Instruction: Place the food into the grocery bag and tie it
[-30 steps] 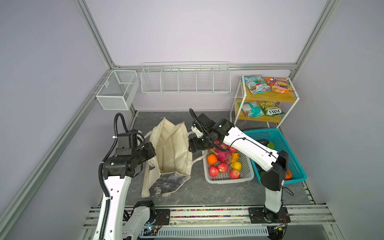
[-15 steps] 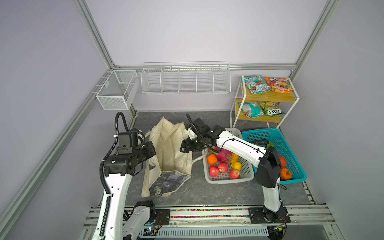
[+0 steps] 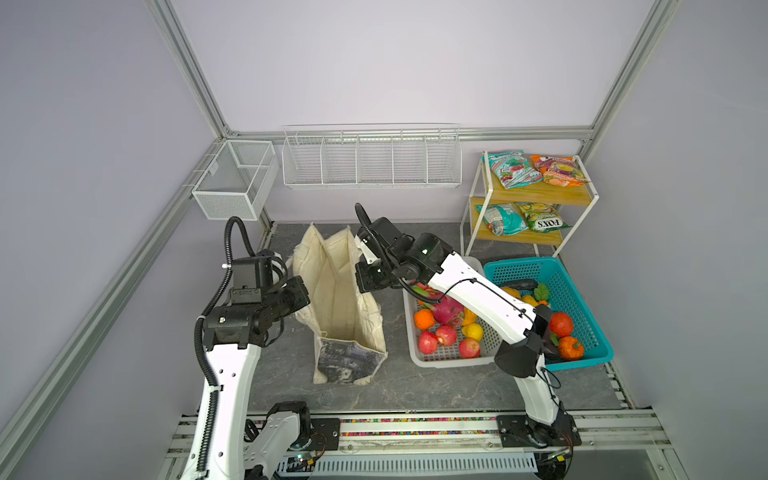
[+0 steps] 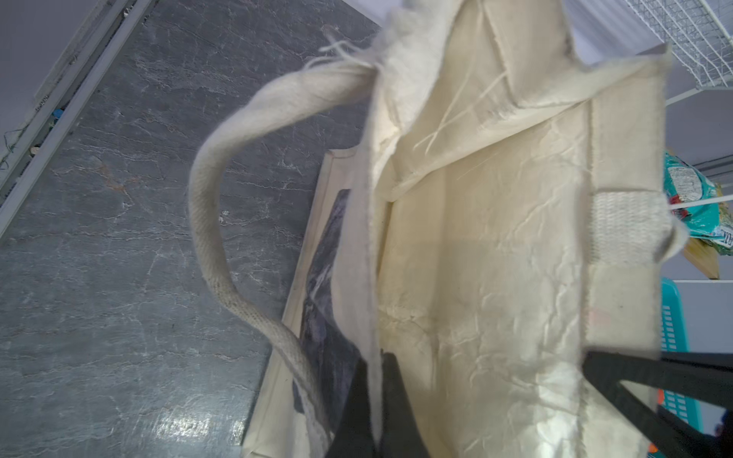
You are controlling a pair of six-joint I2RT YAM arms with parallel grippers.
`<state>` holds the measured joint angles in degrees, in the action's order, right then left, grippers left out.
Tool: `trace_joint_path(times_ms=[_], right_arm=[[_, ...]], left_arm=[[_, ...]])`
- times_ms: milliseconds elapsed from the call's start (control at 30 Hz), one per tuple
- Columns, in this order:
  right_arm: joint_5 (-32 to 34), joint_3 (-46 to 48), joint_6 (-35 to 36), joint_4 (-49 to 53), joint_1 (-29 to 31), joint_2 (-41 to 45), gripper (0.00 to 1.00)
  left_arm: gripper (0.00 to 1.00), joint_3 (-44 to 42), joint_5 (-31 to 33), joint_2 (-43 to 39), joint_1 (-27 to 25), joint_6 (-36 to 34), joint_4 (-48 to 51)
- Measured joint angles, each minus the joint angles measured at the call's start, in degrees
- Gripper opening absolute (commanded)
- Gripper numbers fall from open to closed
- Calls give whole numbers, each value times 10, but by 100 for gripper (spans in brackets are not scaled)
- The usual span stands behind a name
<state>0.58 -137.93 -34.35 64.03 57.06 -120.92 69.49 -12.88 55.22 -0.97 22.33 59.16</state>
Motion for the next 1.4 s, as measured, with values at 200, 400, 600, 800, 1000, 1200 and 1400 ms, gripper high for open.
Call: trace_joint_path(times_ms=[200, 400, 600, 800, 1000, 1200, 1400], right_arm=[[64, -1, 3, 79, -15, -7, 7], [120, -1, 6, 128, -32, -23, 7], [162, -52, 18, 178, -52, -36, 7], [152, -77, 31, 188, -57, -37, 13], [85, -28, 30, 156, -56, -36, 62], [45, 80, 15, 100, -56, -19, 78], [45, 207, -12, 47, -56, 57, 89]], left_arm=[[0, 0, -10, 21, 0, -7, -7], [0, 1, 59, 41, 0, -36, -4], [0, 25, 99, 47, 0, -50, 13], [0, 30, 75, 43, 0, -50, 13], [0, 2, 59, 43, 0, -46, 4], [0, -15, 60, 43, 2, -38, -14], [0, -15, 62, 39, 3, -35, -18]])
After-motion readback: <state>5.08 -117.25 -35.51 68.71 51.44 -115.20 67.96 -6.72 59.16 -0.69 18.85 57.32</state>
